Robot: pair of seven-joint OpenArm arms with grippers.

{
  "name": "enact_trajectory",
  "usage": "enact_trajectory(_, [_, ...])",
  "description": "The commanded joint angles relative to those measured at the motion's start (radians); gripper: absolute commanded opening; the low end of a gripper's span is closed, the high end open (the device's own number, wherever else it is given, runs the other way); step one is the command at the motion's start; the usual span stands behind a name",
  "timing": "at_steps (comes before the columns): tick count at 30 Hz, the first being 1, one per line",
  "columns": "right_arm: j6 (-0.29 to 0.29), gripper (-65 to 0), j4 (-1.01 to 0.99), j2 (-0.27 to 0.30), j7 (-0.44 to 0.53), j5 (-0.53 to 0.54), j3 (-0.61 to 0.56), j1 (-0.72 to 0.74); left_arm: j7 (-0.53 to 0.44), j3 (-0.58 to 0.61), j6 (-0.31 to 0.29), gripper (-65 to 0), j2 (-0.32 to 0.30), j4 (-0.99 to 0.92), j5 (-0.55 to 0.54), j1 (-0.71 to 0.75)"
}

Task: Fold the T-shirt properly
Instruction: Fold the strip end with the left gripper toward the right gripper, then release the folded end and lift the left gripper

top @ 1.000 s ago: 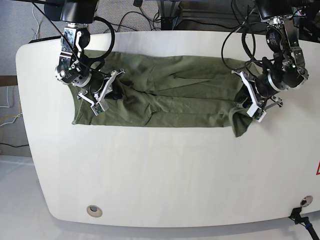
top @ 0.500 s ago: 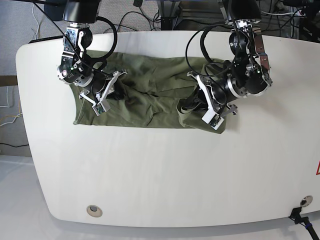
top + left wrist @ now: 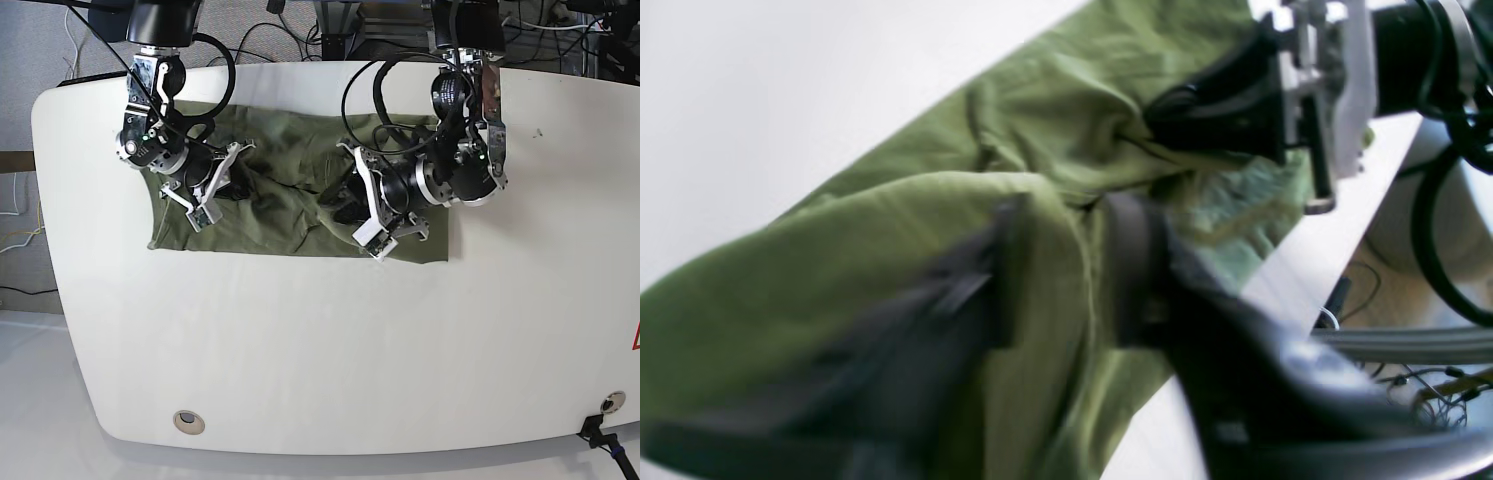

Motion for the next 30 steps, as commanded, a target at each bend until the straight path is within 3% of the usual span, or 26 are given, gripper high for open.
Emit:
enact_trajectory(1, [-0.005,-65.0,-0.007,0.002,-0.075,-0.061,-0.029,-0.008,-0.024,0.01,0.016,-34.8,0.003,0.018,-0.028,-0.02])
enact_trajectory(3, [-0.005,-65.0,-0.007,0.002,-0.075,-0.061,-0.045,-0.008,-0.024,0.038,0.041,-31.3,0.003,0.02,-0.029,-0.023])
enact_trajectory(10, [-0.005,-65.0,-0.007,0.001,-0.075,-0.061,-0.063,-0.007,-0.024,0.113,0.041,-31.4,0.001,0.104,-0.021,-0.026])
enact_trajectory(13, [-0.005,-65.0,-0.007,0.001,-0.075,-0.061,-0.062,-0.007,-0.038,0.069,0.044,-31.4,-0.077,0.109,0.037,-0.058])
enact_trajectory(18, [-0.005,-65.0,-0.007,0.002,-0.075,-0.061,-0.057,-0.007,-0.253,0.058,0.044,-31.5,-0.227,0.103,0.213,-0.052])
enact_trajectory(20, [-0.005,-65.0,-0.007,0.002,-0.075,-0.061,-0.057,-0.007,-0.285,0.058,0.044,-31.5,-0.255,0.086,0.249,-0.049])
enact_trajectory(26, [-0.005,-65.0,-0.007,0.002,-0.075,-0.061,-0.058,-0.007,-0.293,0.058,0.044,-31.5,-0.253,-0.06,0.289,-0.051])
enact_trajectory(30, [-0.005,-65.0,-0.007,0.002,-0.075,-0.061,-0.057,-0.007,-0.392,0.084,0.048,-31.5,-0.229,-0.178,0.316,-0.052])
